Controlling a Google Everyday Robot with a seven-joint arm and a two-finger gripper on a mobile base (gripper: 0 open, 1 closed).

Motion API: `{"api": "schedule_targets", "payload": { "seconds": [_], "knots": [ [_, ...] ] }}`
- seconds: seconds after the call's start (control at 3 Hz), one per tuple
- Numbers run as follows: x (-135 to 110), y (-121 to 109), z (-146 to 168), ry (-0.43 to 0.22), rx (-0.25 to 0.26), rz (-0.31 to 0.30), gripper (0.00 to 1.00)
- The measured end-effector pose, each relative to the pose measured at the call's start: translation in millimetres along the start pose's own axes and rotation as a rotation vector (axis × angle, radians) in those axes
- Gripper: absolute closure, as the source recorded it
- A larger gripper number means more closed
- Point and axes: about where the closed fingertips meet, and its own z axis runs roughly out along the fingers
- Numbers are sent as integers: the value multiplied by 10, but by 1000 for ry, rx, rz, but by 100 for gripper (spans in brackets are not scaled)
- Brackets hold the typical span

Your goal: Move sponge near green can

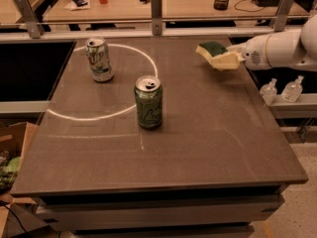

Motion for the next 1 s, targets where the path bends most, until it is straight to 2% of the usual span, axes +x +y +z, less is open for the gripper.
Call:
{"api": "schedule_targets", "payload": {
  "seconds": [0.33, 0.67, 1.0],
  "knots": [
    [-224, 488, -217, -34, -176, -137, 100],
    [-101, 1080, -393, 14, -362, -224, 100],
    [50, 1277, -463, 64, -450, -236, 100]
  ]
}}
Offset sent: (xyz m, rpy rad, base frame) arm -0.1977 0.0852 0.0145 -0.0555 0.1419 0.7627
